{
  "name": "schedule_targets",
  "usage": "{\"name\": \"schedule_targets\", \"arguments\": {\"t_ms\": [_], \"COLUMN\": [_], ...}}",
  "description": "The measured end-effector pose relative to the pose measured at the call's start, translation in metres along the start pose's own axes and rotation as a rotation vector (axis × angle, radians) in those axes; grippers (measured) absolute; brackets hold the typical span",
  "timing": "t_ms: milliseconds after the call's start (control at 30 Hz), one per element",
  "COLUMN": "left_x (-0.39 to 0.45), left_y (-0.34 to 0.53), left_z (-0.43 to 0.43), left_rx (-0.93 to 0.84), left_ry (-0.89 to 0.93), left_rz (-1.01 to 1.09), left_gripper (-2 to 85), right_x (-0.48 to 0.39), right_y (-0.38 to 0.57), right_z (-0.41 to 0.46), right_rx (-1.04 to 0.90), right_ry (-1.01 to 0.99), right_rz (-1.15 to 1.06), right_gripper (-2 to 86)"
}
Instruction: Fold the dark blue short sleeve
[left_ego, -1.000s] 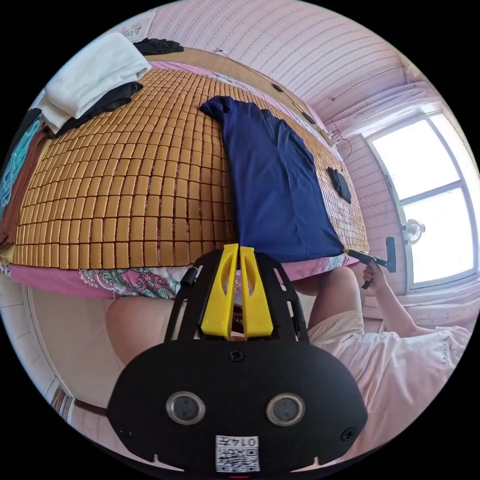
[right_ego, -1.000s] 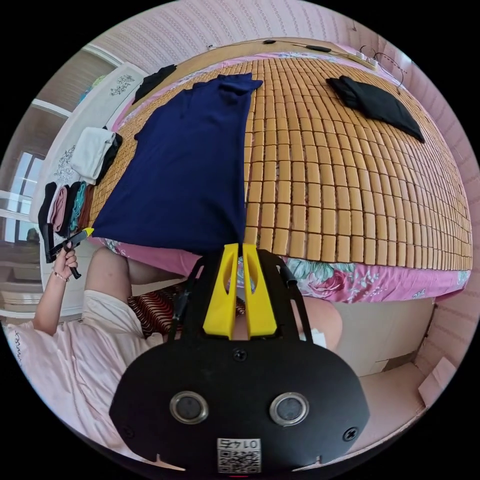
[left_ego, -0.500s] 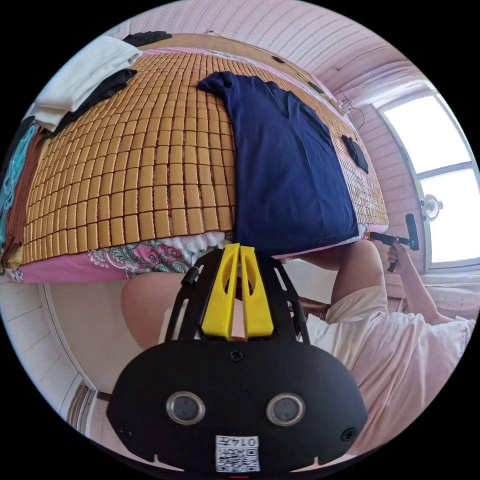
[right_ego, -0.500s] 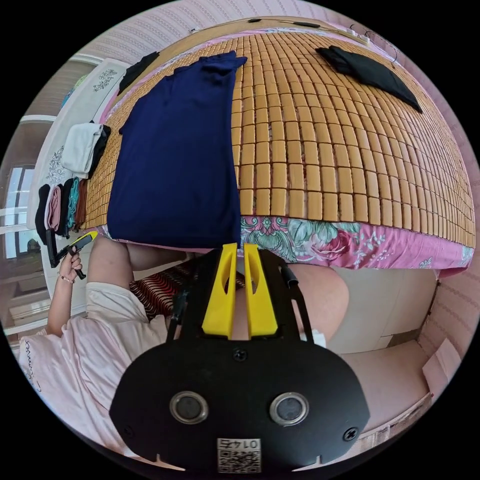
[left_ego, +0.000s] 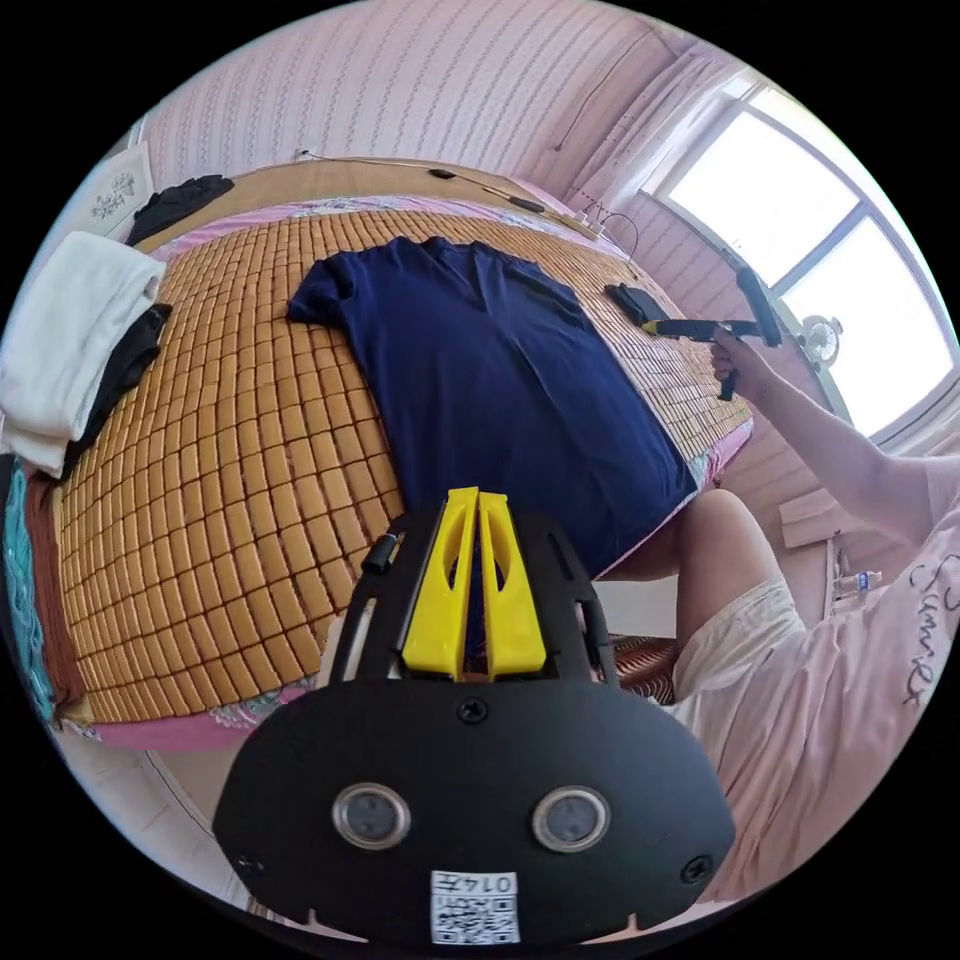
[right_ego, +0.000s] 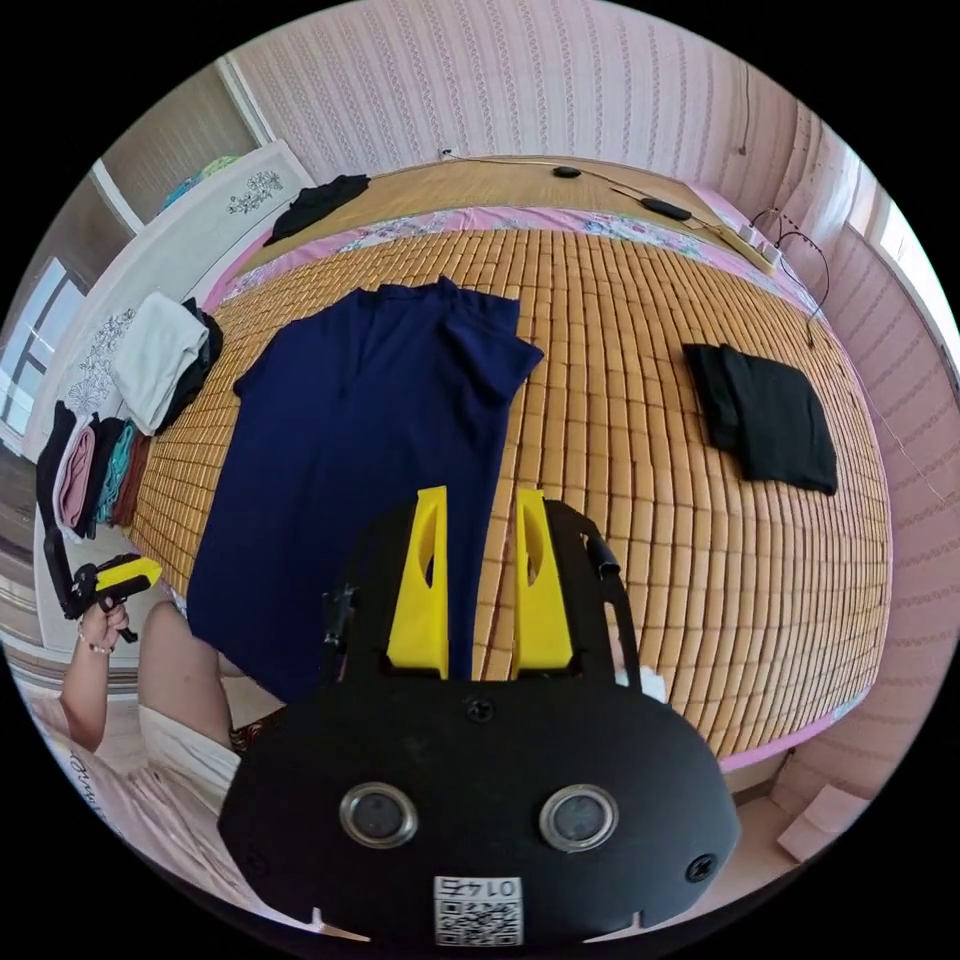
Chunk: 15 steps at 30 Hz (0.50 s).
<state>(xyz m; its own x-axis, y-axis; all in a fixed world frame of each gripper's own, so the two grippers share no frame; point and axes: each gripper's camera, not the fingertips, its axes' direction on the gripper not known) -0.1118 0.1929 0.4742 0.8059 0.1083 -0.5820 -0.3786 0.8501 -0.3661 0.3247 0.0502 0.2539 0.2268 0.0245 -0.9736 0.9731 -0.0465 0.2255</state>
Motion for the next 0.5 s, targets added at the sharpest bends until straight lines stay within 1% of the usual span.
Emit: {"name": "schedule_targets", "arguments": {"t_ms": [67,100,200,267,300,333,367,467,500], "left_x": [0.002,0.002,-0.001,-0.002,-0.001,0.002,0.003,0.017,0.026], "left_y": [-0.029,-0.049,-0.103,-0.136,-0.157,-0.178,-0.188,-0.236,-0.255], "left_z": [0.016,0.028,0.055,0.070,0.078,0.084,0.086,0.094,0.098], "left_rx": [-0.005,-0.008,-0.014,-0.033,-0.039,-0.043,-0.045,-0.039,-0.040], "left_ry": [0.016,0.023,0.067,0.089,0.096,0.101,0.105,0.146,0.155], "left_rz": [0.039,0.058,0.097,0.122,0.143,0.164,0.173,0.214,0.237], "left_gripper": [-1.0,-1.0,-1.0,-1.0,-1.0,-1.0,-1.0,-1.0,-1.0], "right_x": [0.009,0.013,0.038,0.056,0.059,0.067,0.076,0.096,0.100], "right_y": [-0.055,-0.067,-0.110,-0.127,-0.129,-0.129,-0.125,-0.098,-0.092], "right_z": [0.033,0.042,0.081,0.104,0.109,0.112,0.108,0.074,0.069], "right_rx": [0.021,0.025,0.027,-0.007,-0.019,-0.008,0.020,0.139,0.148], "right_ry": [0.032,0.044,0.044,-0.028,-0.050,-0.098,-0.122,-0.069,-0.049], "right_rz": [0.008,0.020,0.131,0.191,0.196,0.213,0.260,0.376,0.395], "right_gripper": [12.2,12.6,11.9,6.7,4.9,1.3,0.7,0.0,0.0]}}
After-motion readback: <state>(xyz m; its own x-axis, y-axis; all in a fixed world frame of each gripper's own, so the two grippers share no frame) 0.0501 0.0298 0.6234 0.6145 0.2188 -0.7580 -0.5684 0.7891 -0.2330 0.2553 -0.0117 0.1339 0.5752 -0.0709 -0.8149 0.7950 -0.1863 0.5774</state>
